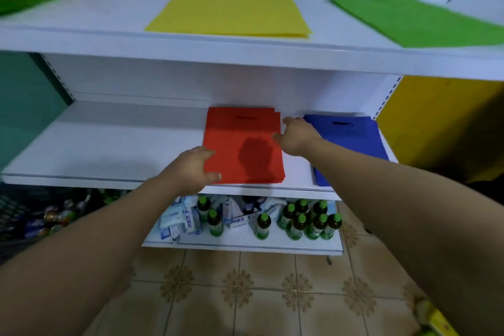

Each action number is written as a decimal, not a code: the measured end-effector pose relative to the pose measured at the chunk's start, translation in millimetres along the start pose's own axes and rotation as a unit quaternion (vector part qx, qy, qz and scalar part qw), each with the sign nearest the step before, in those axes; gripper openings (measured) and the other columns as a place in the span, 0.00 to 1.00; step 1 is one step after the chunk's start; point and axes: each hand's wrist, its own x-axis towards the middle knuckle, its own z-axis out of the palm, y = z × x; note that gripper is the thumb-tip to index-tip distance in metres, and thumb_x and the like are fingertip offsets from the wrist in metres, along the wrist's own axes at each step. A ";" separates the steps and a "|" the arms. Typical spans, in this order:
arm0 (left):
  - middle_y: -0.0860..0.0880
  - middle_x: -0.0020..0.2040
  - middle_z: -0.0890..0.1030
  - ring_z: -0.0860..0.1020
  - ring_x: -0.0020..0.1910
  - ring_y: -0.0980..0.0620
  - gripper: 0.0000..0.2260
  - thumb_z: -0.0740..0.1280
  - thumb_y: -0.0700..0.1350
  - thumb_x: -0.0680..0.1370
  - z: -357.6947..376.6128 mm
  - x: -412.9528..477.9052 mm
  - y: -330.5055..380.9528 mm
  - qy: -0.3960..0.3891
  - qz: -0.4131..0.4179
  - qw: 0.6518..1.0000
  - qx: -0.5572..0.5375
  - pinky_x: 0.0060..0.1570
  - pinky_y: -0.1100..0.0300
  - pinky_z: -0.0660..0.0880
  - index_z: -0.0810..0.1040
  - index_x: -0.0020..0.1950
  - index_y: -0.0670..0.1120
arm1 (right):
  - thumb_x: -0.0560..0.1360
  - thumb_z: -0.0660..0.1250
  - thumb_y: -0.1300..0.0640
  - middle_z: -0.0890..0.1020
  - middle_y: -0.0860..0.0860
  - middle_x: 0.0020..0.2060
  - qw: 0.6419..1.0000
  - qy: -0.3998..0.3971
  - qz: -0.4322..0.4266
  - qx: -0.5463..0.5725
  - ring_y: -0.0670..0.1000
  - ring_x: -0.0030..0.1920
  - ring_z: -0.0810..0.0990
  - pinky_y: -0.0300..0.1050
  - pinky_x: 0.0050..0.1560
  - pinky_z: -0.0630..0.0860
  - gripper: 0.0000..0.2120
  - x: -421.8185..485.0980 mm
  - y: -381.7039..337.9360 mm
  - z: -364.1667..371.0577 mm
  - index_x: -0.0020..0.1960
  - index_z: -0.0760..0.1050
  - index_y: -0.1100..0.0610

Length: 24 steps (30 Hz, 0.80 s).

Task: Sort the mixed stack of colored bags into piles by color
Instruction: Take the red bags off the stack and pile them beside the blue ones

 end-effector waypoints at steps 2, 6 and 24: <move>0.45 0.77 0.57 0.56 0.75 0.48 0.32 0.68 0.54 0.76 -17.2 -24.7 7.0 0.017 0.021 1.000 0.010 0.71 0.59 0.53 0.59 0.76 0.47 | 0.79 0.60 0.43 0.65 0.61 0.71 1.000 0.018 0.000 -0.004 0.61 0.68 0.68 0.52 0.66 0.69 0.31 -29.1 -15.5 -17.3 0.74 0.59 0.60; 0.46 0.77 0.59 0.57 0.75 0.48 0.32 0.67 0.55 0.76 -55.9 -78.8 18.2 0.052 0.062 0.996 0.036 0.71 0.58 0.55 0.60 0.76 0.47 | 0.79 0.60 0.43 0.68 0.59 0.70 0.998 0.061 -0.011 -0.019 0.60 0.68 0.68 0.52 0.64 0.69 0.30 -87.8 -53.4 -54.0 0.74 0.61 0.59; 0.49 0.75 0.63 0.62 0.73 0.50 0.30 0.67 0.54 0.76 -219.9 -189.2 -49.6 0.215 0.014 0.974 0.072 0.71 0.57 0.58 0.63 0.75 0.48 | 0.79 0.59 0.44 0.70 0.57 0.69 0.967 0.182 -0.179 -0.006 0.57 0.70 0.66 0.47 0.64 0.65 0.29 -126.3 -257.5 -161.7 0.75 0.61 0.58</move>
